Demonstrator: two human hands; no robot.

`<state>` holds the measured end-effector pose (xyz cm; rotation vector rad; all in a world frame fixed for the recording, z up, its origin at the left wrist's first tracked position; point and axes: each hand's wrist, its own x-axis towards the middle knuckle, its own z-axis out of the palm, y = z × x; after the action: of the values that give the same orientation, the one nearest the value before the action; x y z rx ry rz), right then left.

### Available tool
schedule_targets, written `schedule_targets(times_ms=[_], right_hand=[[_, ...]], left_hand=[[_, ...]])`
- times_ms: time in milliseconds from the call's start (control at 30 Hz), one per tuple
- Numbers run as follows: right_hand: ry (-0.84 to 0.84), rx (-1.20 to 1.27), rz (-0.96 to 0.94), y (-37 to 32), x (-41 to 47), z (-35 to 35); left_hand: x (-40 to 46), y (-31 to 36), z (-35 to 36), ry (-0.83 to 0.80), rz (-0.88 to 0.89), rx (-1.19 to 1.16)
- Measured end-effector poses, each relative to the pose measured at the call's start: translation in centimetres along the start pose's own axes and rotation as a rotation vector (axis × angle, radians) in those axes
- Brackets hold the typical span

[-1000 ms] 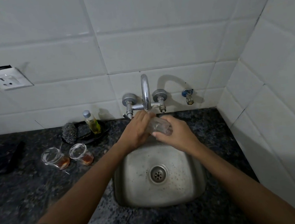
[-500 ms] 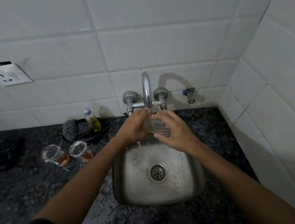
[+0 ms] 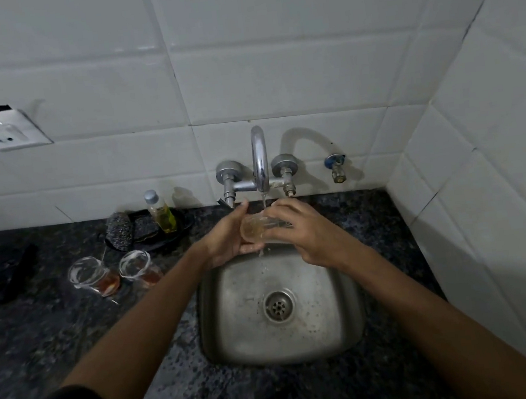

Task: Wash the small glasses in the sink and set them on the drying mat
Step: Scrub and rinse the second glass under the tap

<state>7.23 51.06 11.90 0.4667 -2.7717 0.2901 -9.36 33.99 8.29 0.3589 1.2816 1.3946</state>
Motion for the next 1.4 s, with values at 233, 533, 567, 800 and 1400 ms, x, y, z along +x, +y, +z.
schedule_targets(times_ms=[233,533,567,800,1400], right_hand=[[-0.003,0.012,0.084,-0.5,0.7,-0.2],[-0.127,0.083,0.137,-0.4,1.4,0.8],[-0.197,0.088,0.134,-0.2,2.1,0.5],[-0.513,-0.095,-0.089,1.8,5.6,-2.1],[-0.49,-0.432,-0.32,3.7,5.8,0.6]], left_hand=[[2.2,-4.3,2.3,0.312,0.053,-0.369],[3.7,-5.4,4.5,0.335,0.211,-0.722],[3.8,-5.4,4.3,0.341,0.208,-0.726],[4.5,-4.3,2.3,0.234,0.062,-0.502],[6.1,-5.0,1.5,0.238,0.031,-0.532]])
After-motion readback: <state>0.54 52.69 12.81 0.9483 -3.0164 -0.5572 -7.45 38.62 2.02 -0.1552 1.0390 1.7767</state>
